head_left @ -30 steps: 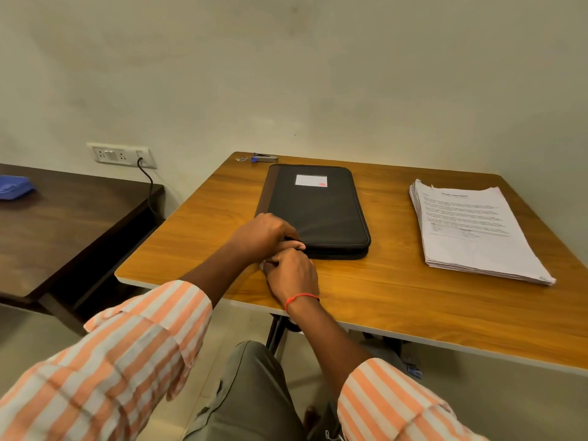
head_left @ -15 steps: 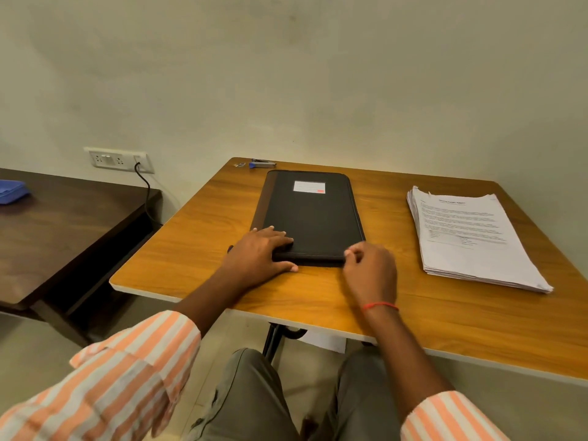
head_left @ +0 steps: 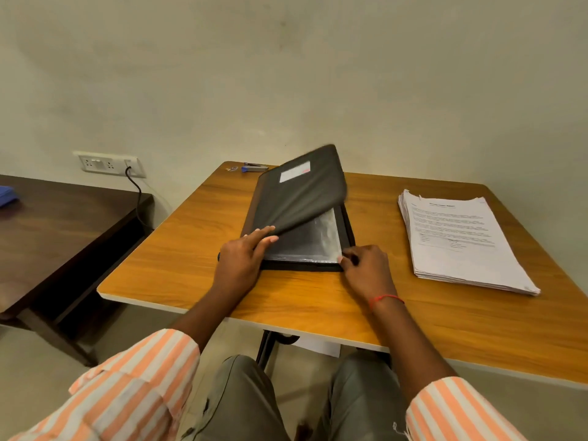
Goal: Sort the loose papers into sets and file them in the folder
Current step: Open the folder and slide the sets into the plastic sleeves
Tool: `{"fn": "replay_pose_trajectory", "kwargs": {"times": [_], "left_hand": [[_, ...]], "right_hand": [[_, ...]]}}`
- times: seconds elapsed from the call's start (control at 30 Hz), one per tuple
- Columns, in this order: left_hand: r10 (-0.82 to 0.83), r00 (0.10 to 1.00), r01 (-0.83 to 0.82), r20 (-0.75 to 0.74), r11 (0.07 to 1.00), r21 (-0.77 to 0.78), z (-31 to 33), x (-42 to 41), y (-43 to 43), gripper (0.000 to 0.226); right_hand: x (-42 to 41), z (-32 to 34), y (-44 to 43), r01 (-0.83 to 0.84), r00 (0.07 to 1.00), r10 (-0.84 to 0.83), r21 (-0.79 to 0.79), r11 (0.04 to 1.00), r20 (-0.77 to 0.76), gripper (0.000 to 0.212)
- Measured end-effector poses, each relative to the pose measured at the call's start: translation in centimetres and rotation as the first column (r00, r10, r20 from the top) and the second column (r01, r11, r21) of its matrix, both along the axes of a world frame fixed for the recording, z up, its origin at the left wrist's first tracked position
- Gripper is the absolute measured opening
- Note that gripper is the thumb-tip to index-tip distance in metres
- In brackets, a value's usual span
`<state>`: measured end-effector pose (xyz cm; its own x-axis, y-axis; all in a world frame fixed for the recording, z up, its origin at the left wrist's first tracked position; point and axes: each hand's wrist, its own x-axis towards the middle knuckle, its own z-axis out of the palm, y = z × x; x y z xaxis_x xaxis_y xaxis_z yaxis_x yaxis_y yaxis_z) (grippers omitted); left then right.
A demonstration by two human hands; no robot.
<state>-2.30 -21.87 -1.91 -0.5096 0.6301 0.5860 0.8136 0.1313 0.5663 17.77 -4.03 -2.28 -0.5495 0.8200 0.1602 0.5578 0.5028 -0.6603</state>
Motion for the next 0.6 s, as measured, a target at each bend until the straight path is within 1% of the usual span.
{"fn": "replay_pose_trajectory", "kwargs": {"times": [0.07, 0.13, 0.2, 0.27, 0.33, 0.43, 0.5, 0.57, 0.6], "left_hand": [[0.022, 0.992, -0.042, 0.128, 0.987, 0.158, 0.5, 0.1, -0.3, 0.031], [0.024, 0.961, -0.110, 0.276, 0.948, 0.300, 0.9, 0.1, -0.5, 0.027], [0.040, 0.906, -0.230, 0.421, 0.882, 0.411, 1.0, -0.3, -0.6, 0.032], [0.067, 0.828, -0.373, 0.556, 0.807, 0.458, 0.7, -1.2, -0.6, 0.045], [0.105, 0.728, -0.504, 0.678, 0.752, 0.425, 0.4, -2.2, -0.5, 0.054], [0.189, 0.594, -0.625, 0.782, 0.720, 0.300, 0.7, -3.5, -0.5, 0.047], [0.273, 0.541, -0.647, 0.795, 0.740, 0.186, 1.0, -4.2, -0.5, 0.042], [0.333, 0.523, -0.615, 0.785, 0.785, 0.076, 1.2, -4.9, -0.2, 0.037], [0.357, 0.517, -0.589, 0.778, 0.808, 0.020, 1.4, -5.0, -0.1, 0.041]], "right_hand": [[0.0, -0.8, -0.2, 0.021, 1.000, -0.022, 0.044, 0.999, 0.010, 0.026], [0.2, -0.9, -0.4, 0.039, 0.999, -0.038, 0.074, 0.997, -0.013, 0.017], [0.7, -0.6, -0.7, 0.033, 0.999, -0.031, 0.100, 0.994, -0.025, 0.012], [1.2, -0.3, -1.3, 0.021, 1.000, -0.020, 0.136, 0.990, -0.014, 0.014], [1.7, 0.0, -2.0, -0.008, 1.000, 0.007, 0.162, 0.987, 0.008, 0.021], [2.4, 0.4, -3.2, -0.108, 0.994, 0.101, 0.220, 0.970, 0.041, 0.029], [2.7, 0.5, -3.7, -0.193, 0.981, 0.182, 0.230, 0.954, 0.069, 0.030], [2.9, 0.6, -4.1, -0.258, 0.966, 0.246, 0.226, 0.939, 0.082, 0.030], [3.0, 0.6, -4.2, -0.281, 0.959, 0.270, 0.229, 0.932, 0.082, 0.030]]}}
